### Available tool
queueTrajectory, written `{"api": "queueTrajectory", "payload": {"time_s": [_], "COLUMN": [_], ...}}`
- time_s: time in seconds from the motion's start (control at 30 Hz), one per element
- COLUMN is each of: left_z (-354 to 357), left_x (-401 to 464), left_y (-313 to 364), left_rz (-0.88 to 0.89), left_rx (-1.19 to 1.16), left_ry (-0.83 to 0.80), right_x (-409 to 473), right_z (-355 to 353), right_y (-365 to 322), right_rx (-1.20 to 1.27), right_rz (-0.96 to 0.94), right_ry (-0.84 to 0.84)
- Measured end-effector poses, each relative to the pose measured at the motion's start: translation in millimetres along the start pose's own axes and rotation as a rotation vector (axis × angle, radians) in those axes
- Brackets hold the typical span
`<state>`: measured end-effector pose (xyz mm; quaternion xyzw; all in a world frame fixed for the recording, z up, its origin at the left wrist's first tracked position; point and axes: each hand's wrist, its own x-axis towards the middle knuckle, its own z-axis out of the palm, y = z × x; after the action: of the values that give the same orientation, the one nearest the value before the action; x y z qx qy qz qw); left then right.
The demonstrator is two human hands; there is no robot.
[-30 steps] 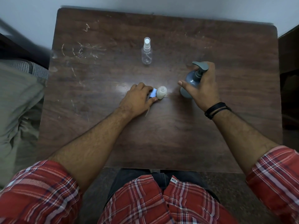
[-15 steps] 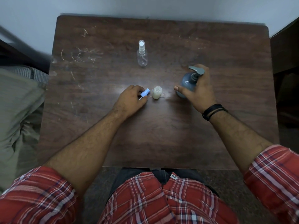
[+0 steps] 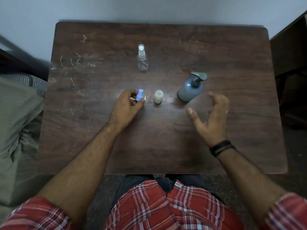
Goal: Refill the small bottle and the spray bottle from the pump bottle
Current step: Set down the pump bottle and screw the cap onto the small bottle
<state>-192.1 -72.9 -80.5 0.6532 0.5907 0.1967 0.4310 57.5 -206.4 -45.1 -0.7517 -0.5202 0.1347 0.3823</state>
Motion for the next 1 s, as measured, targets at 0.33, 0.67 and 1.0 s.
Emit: {"api": "queueTrajectory", "payload": {"time_s": [0.33,0.67,1.0], "left_z": [-31,-28,-14], "left_x": [-17,-18,-13], "left_y": [56,93,91], "left_rz": [0.125,0.207,0.279], "left_rx": [-0.366,-0.364,-0.186], "left_ry": [0.08,0.047,-0.017], "right_x": [-32,18,43], "right_z": [56,99,113], "right_y": [-28,-22,-20], "right_rx": [0.207,0.255,0.23], "right_rz": [0.181,0.298,0.164], "right_ry": [-0.34,-0.311,-0.378]}}
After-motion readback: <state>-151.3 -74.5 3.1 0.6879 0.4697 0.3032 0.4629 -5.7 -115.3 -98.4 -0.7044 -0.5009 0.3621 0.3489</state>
